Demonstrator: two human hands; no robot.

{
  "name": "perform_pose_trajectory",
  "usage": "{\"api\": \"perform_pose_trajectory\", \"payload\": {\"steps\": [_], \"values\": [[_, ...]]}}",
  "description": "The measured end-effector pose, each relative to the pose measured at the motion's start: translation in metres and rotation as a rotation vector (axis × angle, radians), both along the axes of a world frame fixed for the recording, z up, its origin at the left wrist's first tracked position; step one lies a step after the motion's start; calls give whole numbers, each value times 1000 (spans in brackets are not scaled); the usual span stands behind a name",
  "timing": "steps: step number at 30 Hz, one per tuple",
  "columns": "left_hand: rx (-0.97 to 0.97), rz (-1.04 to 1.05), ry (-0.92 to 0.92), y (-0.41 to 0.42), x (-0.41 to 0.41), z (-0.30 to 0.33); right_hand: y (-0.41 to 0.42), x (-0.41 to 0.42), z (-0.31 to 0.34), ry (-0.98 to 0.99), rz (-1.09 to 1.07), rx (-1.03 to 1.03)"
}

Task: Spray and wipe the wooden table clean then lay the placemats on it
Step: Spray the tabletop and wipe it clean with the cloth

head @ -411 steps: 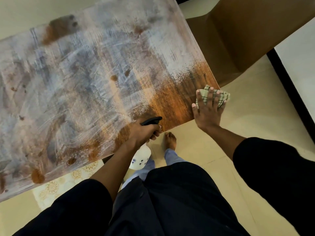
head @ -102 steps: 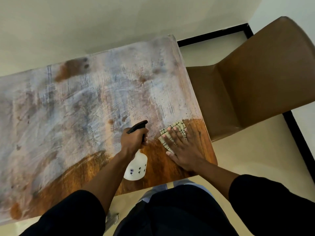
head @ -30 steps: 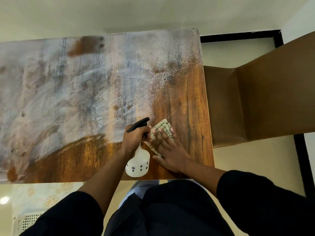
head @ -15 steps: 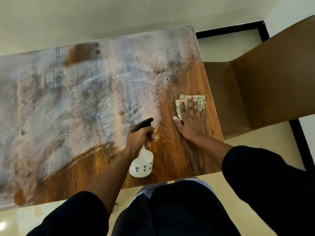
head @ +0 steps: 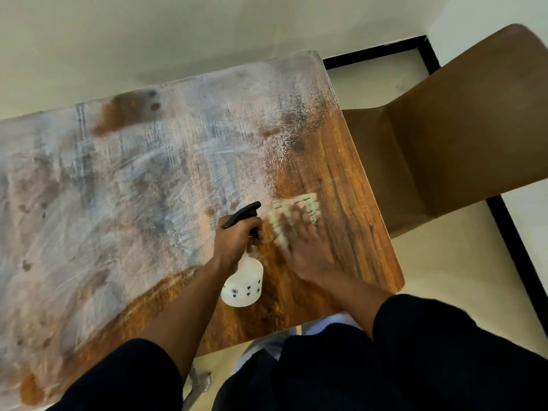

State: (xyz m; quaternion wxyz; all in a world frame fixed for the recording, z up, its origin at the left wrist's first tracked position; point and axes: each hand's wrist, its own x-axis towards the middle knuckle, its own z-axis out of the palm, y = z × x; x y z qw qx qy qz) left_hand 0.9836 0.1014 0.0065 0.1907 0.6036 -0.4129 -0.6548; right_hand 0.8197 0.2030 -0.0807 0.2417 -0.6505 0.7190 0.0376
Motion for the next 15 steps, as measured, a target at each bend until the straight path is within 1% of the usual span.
{"api": "perform_pose_trajectory", "payload": {"steps": [3,6,11,15], "values": [[-13,5,-3,-5,-6,-3,-32,-48,-3,88,-205,13],[-5,31,-22,-10,-14,-8,-62,-89,-4,134,-286,26],[-13,76,-7,-15,-34,-8,-75,-94,-11,116,-293,-36],[2,89,-14,-23,-57,-9,-59,-105,-5,138,-149,-43]]}}
